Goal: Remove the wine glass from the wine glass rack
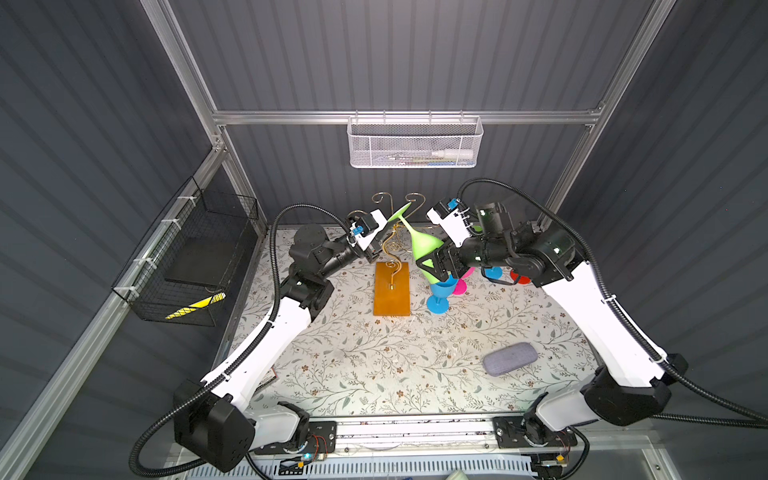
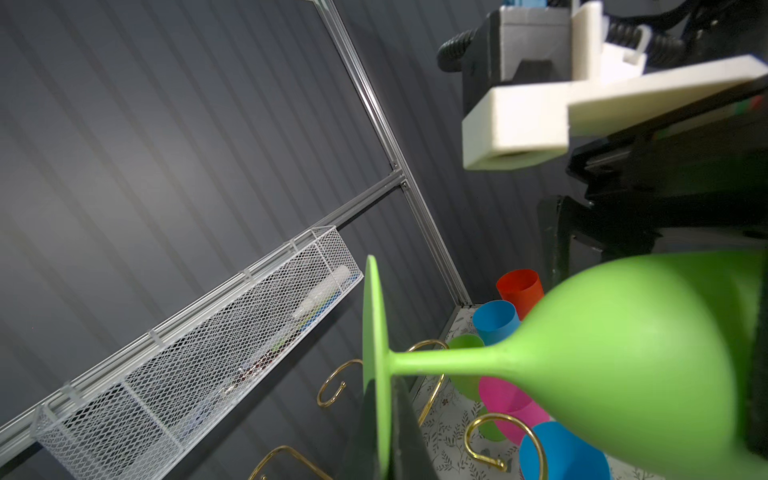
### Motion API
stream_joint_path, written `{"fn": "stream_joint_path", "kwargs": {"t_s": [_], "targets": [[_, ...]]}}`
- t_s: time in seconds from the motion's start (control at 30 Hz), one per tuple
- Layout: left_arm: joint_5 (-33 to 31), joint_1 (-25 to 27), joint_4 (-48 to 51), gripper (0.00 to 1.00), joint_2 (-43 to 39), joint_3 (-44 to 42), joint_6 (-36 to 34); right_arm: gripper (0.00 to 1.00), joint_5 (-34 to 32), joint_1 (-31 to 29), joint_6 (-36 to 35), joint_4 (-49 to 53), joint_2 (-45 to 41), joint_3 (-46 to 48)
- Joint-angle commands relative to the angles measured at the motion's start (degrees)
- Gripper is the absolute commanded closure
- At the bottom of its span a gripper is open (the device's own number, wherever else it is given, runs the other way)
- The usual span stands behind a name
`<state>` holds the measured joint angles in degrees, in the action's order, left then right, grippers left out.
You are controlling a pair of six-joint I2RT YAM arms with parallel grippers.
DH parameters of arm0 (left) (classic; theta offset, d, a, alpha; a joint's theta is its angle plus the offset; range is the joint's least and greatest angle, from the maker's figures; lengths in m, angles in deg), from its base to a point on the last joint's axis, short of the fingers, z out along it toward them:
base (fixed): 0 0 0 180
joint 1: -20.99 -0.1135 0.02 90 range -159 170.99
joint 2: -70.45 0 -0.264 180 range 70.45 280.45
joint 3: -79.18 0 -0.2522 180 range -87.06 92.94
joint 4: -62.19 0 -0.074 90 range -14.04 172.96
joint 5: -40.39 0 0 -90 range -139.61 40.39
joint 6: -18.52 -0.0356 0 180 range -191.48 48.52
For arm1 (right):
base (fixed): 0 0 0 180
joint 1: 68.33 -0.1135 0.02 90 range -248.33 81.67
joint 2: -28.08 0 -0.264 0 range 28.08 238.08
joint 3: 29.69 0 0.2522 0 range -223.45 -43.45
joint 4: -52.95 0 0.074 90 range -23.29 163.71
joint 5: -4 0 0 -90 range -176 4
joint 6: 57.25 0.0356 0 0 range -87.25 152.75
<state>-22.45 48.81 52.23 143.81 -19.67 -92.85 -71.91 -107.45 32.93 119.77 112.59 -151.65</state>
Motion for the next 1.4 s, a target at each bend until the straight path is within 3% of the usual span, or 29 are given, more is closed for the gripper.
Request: {"fn": "stream_joint_path", "kwargs": {"t_s": [0.0, 0.2, 0.33, 0.47, 0.7, 0.97, 1.13, 1.37], "targets": [[-4.79, 0.84, -4.36, 1.00, -3.01, -1.84, 7.80, 0.04, -0.77, -0.45, -0.03, -4.78, -1.67, 4.45], [-12.54, 0.84, -4.67, 1.00, -5.32, -5.89, 20.68, 0.01, 4.49, 2.84, 3.85, -17.45, -10.02, 14.53], [-15.80, 0.75, -5.00, 1.00, -6.77, -8.68, 27.17, 0.01, 11.73, 7.01, 8.37, -27.63, -16.97, 23.33], [-15.96, 0.74, -6.01, 1.00, -7.82, -10.67, 30.25, 0.01, 15.09, 11.42, 13.15, -35.49, -23.52, 30.69], [-15.32, 0.75, -5.96, 1.00, -8.29, -10.99, 31.03, 0.08, 13.85, 12.57, 15.78, -39.00, -26.25, 34.72], [-12.57, 0.75, -6.55, 1.00, -8.54, -11.14, 31.64, 0.31, 8.41, 12.61, 18.92, -41.42, -22.55, 33.45], [-11.22, 0.75, -6.78, 1.00, -8.16, -11.02, 32.00, 0.39, 10.51, 12.24, 20.80, -44.89, -17.88, 31.98], [-10.93, 0.75, -6.69, 1.00, -8.02, -10.98, 31.92, 0.76, 11.75, 10.97, 21.19, -46.05, -14.44, 29.30]]}}
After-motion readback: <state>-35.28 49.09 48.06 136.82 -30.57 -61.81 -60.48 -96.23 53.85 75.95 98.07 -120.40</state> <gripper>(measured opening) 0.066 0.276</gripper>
